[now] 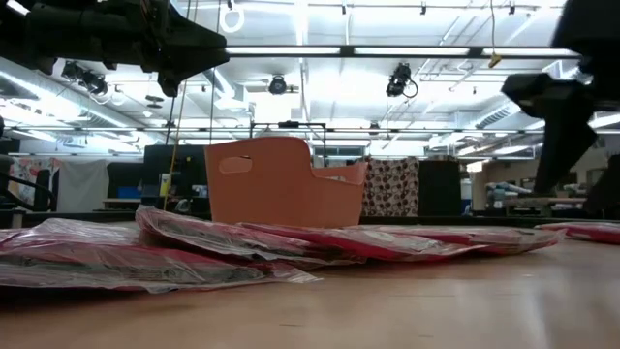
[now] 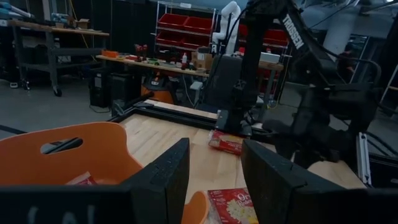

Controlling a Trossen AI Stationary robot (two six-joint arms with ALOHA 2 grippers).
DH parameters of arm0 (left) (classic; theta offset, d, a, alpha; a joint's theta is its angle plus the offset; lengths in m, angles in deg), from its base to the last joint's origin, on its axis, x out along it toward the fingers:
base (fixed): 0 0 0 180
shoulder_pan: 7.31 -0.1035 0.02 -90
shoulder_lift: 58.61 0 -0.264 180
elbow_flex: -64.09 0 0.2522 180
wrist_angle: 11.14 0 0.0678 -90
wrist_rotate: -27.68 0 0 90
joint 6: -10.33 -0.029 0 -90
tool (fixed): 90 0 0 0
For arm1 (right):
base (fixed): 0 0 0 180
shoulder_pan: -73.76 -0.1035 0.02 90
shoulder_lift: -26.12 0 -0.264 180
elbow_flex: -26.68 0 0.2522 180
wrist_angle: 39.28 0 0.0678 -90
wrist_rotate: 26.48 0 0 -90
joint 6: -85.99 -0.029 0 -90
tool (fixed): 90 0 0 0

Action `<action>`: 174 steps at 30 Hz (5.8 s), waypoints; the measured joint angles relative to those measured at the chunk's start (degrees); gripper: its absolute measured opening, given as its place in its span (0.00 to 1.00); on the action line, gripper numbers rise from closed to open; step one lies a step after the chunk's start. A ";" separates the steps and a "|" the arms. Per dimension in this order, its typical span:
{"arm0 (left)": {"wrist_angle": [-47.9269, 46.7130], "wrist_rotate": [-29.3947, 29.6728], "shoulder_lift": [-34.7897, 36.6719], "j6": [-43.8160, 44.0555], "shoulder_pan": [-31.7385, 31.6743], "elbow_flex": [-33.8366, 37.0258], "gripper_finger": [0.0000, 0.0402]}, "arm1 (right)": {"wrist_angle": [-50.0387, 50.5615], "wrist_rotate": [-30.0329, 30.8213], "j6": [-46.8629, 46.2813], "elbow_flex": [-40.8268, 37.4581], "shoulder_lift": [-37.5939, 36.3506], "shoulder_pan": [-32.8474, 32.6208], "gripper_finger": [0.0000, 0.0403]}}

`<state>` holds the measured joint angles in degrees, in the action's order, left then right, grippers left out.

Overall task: Sort popcorn bags into baskets
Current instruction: Put the red popcorn bag into the orange bin

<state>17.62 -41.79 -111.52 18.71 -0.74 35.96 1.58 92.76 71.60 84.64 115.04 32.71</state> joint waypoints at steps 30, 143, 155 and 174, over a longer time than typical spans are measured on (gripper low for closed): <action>0.07 0.02 0.00 -0.04 0.00 0.00 0.37 | -34.61 3.66 11.88 -19.11 -0.02 3.19 0.35; -1.76 -18.92 -3.49 -3.67 2.75 -0.21 0.37 | 5.97 -24.98 25.39 35.15 5.78 45.76 0.40; -17.33 -8.44 -24.27 -12.40 9.80 -21.26 0.37 | -18.26 -16.84 18.31 3.40 -10.77 34.92 0.40; -66.59 -3.12 -41.89 -6.15 17.98 -45.27 0.52 | -34.30 -16.79 13.90 -8.43 -2.72 31.05 0.40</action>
<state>-48.98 -44.91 -153.40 12.56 17.24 -9.31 -32.71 75.97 85.50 76.20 112.32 63.76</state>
